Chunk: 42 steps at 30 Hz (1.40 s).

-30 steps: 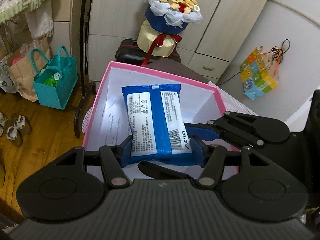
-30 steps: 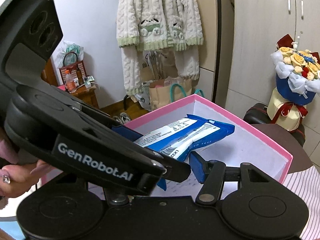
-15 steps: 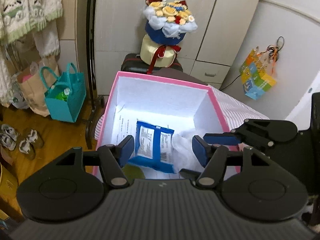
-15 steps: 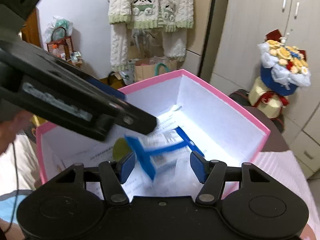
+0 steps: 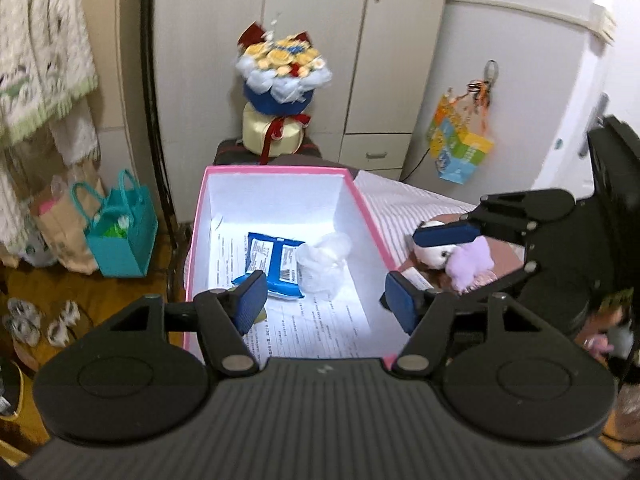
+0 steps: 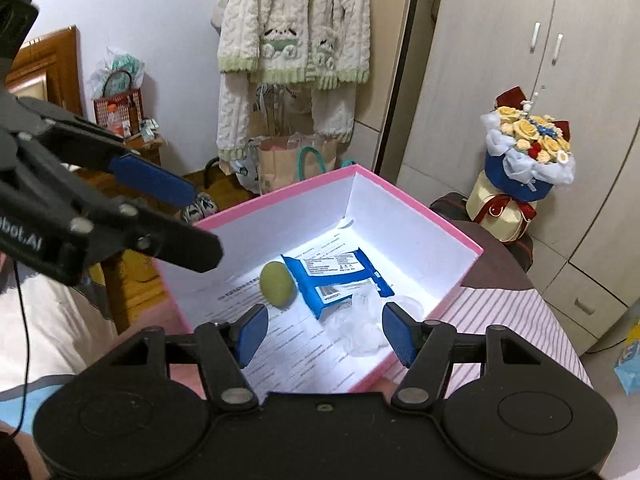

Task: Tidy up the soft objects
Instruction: 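Withdraw both tools and reach toward the orange ball and floral cloth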

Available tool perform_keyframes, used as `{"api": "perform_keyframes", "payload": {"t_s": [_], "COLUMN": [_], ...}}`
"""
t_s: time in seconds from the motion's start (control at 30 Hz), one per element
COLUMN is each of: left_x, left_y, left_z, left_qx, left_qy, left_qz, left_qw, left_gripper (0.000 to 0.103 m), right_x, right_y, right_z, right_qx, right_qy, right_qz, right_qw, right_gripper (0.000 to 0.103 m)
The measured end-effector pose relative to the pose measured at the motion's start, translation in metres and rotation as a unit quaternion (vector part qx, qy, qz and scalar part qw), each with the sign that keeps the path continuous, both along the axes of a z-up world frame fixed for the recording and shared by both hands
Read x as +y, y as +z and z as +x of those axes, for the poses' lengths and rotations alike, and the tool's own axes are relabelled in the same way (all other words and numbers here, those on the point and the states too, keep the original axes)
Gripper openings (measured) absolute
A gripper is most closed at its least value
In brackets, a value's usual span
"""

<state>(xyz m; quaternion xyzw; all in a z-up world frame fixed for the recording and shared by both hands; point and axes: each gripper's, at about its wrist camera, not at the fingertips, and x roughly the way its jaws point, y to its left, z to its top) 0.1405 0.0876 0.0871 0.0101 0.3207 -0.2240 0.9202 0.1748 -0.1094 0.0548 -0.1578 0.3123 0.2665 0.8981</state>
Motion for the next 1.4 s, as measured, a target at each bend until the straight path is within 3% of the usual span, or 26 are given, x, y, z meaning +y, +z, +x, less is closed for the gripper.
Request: {"api": "perform_keyframes", "payload": {"t_s": [0.27,0.53,0.77,1.03,1.17,1.4], "left_x": [-0.011,-0.039,-0.080,-0.129,-0.153,-0.189], "left_y": [0.010,-0.004,-0.023,-0.050,-0.065,-0.094], "left_z": [-0.043,-0.067,-0.077,-0.082,-0.077,-0.069], "left_qx": [-0.002,0.004,0.000,-0.001,0.006,-0.020], "left_qy": [-0.054,-0.096,-0.119,-0.145,-0.144,-0.106], "left_qz": [-0.005,0.000,0.018,0.046,0.062,0.108], "left_qw": [0.9985,0.9953,0.9927,0.9883,0.9876,0.9883], "left_gripper": [0.065,0.063,0.063,0.062,0.061,0.058], "right_x": [-0.040,-0.094,-0.134,-0.168,-0.183,-0.198], "right_y": [0.020,0.019,-0.005,-0.050,-0.066,-0.095], "right_z": [-0.046,-0.088,-0.110,-0.110,-0.106,-0.092], "right_qx": [0.001,-0.003,0.006,0.039,0.031,-0.007], "right_qy": [-0.015,-0.047,-0.072,-0.098,-0.107,-0.124], "right_qz": [0.036,0.077,0.098,0.088,0.101,0.082], "right_qw": [0.999,0.996,0.993,0.991,0.989,0.989], "right_gripper": [0.068,0.068,0.068,0.068,0.069,0.071]}}
